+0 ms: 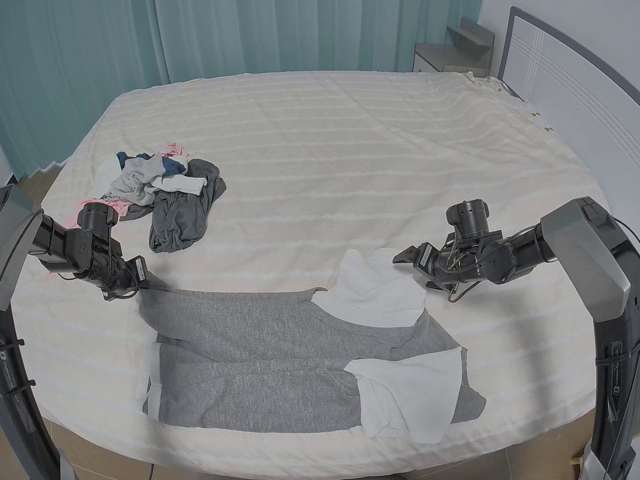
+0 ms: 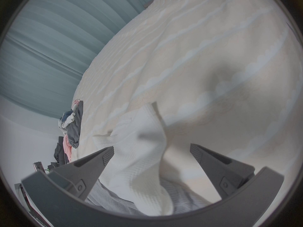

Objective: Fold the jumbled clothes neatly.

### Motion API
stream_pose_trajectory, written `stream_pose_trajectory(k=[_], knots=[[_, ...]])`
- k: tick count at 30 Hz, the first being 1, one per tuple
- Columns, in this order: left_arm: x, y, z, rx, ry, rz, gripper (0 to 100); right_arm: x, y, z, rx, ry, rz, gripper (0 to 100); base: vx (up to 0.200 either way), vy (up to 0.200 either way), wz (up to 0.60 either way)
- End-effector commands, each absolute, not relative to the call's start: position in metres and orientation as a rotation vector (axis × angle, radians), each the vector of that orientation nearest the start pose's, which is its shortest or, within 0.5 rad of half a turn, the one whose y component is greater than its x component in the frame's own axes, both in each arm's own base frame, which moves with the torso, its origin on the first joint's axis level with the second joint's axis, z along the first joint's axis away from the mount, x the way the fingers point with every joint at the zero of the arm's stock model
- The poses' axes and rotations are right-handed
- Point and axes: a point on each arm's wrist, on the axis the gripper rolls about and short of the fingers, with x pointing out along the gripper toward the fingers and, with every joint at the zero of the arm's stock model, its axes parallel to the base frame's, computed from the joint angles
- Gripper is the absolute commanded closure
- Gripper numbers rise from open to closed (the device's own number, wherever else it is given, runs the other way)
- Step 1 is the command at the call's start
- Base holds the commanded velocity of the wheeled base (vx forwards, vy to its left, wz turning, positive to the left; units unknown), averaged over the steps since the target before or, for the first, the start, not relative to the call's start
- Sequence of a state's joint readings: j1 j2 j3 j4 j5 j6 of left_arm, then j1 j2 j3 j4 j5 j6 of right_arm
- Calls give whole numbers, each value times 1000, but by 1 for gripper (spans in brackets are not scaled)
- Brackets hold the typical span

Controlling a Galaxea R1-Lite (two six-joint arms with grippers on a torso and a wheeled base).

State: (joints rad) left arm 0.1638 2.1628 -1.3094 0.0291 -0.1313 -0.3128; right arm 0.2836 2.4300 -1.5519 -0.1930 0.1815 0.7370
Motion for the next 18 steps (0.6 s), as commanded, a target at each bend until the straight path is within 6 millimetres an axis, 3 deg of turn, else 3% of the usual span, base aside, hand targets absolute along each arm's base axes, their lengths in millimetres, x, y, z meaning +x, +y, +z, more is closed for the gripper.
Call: stream_pose_trajectory(k=[1,9,10,18], knots=[[399,63,89,-422,860,166,100,461,149,31,670,841,186,0,0,0,0],[400,63,89,-420,858,160,100,469,155,23,670,843,196,0,0,0,0],[400,63,89,-420,858,160,100,470,156,22,670,841,197,100,0,0,0],[400,62,89,-417,860,158,100,473,157,34,691,809,205,100,0,0,0]])
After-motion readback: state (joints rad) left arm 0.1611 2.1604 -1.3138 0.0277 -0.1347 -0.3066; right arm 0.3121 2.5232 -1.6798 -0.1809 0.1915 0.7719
